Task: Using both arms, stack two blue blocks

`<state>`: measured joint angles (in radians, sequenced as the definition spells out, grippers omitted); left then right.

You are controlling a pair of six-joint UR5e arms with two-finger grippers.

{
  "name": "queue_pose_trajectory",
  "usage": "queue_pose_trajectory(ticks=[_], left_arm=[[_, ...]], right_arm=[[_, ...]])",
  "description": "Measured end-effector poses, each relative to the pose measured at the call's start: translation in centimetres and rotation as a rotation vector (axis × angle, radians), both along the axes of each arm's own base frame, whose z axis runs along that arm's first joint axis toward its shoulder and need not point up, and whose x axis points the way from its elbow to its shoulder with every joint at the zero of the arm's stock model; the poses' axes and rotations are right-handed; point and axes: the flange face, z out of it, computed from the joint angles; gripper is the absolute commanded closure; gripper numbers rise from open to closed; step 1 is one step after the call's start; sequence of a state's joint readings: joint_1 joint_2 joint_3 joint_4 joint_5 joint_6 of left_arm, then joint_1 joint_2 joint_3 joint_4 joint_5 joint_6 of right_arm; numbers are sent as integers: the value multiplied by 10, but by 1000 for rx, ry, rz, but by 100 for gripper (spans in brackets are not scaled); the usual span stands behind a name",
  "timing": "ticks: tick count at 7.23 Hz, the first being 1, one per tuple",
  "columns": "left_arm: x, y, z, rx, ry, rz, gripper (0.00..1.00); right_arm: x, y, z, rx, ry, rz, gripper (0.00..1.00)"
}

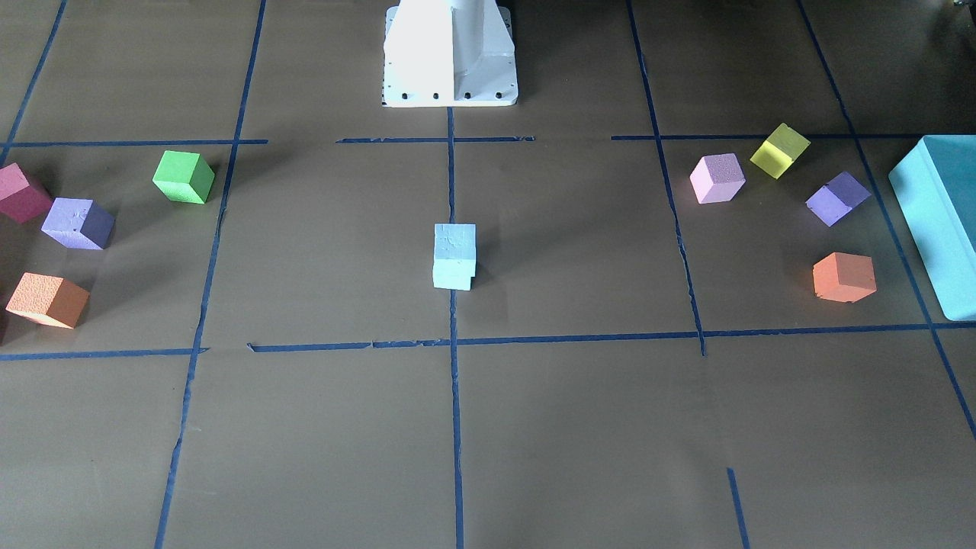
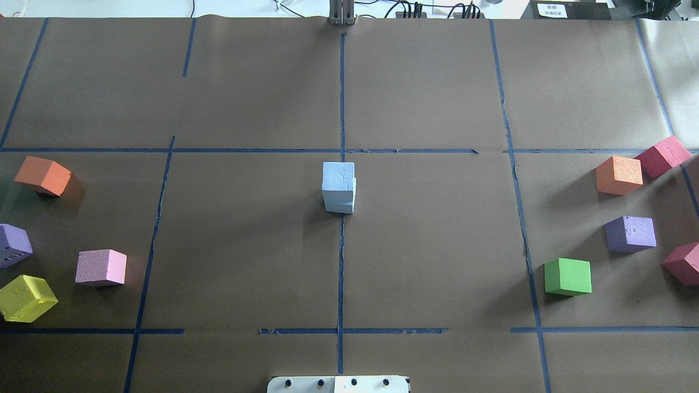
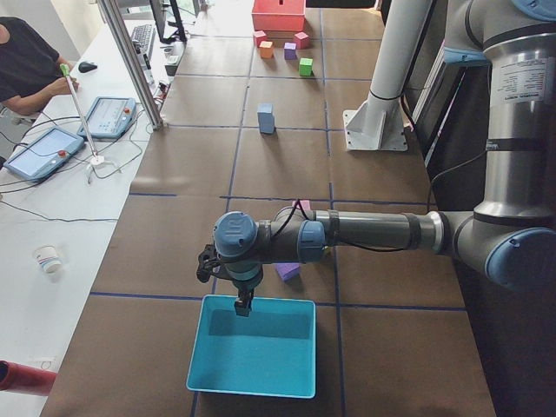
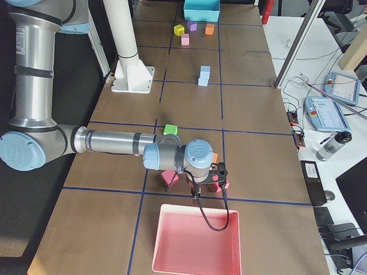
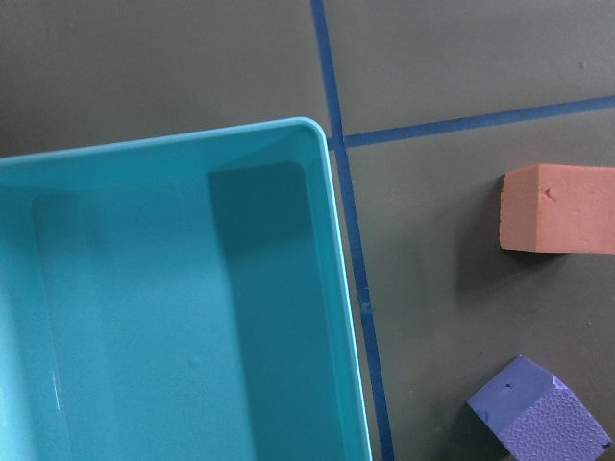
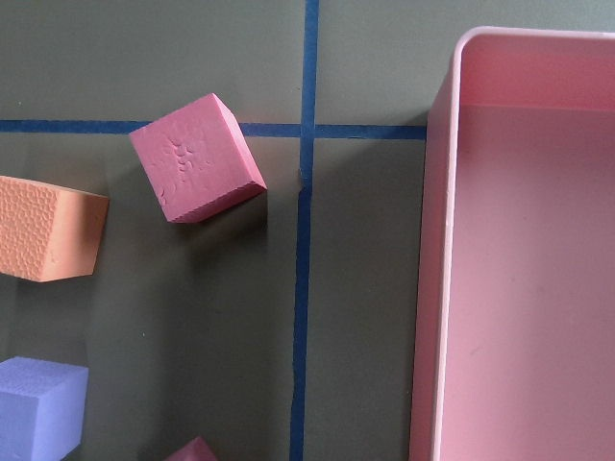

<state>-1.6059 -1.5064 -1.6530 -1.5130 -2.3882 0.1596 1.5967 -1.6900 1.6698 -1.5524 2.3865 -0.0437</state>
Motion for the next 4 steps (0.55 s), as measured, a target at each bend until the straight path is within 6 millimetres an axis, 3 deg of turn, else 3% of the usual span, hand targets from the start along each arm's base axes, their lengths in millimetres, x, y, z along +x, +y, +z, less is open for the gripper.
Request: queue_pose_trajectory(ticks=[4], left_arm=[[1,-1,4,-40,-16,-25,0]], right_arm=[[0,0,3,-5,4,-1,0]])
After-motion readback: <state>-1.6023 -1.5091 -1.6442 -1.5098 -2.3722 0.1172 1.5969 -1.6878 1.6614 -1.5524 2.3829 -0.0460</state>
